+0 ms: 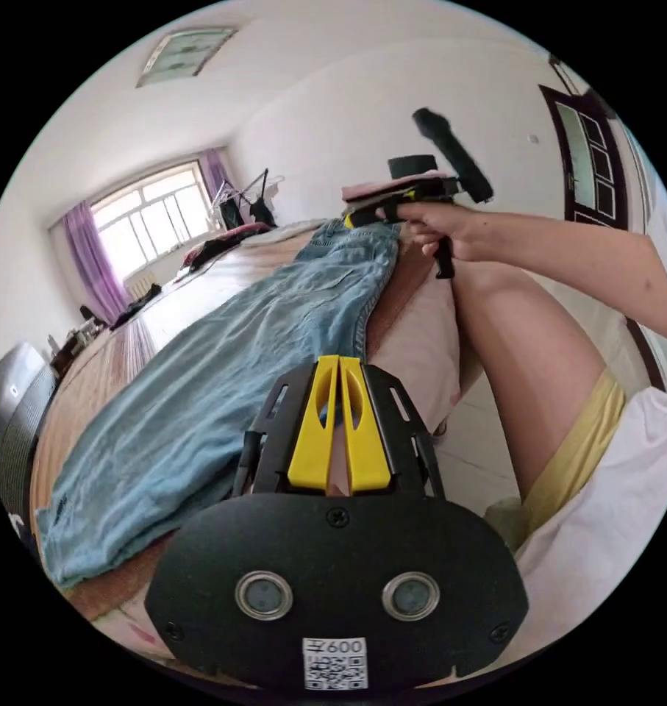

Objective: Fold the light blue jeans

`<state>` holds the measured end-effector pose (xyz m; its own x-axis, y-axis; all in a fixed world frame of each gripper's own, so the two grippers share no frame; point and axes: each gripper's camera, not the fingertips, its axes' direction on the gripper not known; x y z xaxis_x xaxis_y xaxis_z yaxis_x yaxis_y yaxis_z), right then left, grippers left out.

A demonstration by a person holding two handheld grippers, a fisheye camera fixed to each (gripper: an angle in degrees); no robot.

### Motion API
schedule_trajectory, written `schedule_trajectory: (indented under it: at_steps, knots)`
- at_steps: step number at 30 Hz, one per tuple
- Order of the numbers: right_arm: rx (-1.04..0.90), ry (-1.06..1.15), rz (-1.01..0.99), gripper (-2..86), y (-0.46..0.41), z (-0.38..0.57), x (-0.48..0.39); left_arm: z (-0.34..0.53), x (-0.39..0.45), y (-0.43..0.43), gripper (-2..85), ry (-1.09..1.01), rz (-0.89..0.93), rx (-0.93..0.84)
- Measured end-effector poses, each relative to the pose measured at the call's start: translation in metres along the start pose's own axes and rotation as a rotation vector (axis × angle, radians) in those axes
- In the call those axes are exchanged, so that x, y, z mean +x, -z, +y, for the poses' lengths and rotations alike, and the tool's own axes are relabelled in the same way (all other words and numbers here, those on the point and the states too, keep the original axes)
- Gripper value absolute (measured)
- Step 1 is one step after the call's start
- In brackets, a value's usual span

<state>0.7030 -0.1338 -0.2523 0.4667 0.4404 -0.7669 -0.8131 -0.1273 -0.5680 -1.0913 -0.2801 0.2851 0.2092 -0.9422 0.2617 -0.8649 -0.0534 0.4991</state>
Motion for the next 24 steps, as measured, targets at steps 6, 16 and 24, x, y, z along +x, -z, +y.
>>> schedule_trajectory:
  at_steps: [6,16,24]
  knots:
    - [-0.239,0.115,0.004,-0.8,-0.057,0.015,0.004,0.007,-0.004,0.004,0.2,-0.005,-0.002,0.04]
    - [-0.287,0.294,0.022,-0.8,-0.017,0.037,-0.066,0.011,-0.018,0.009,0.2,0.032,0.023,0.069]
    - [-0.261,0.28,0.062,-0.8,0.017,0.018,-0.118,0.011,-0.022,0.013,0.2,0.045,0.021,0.087]
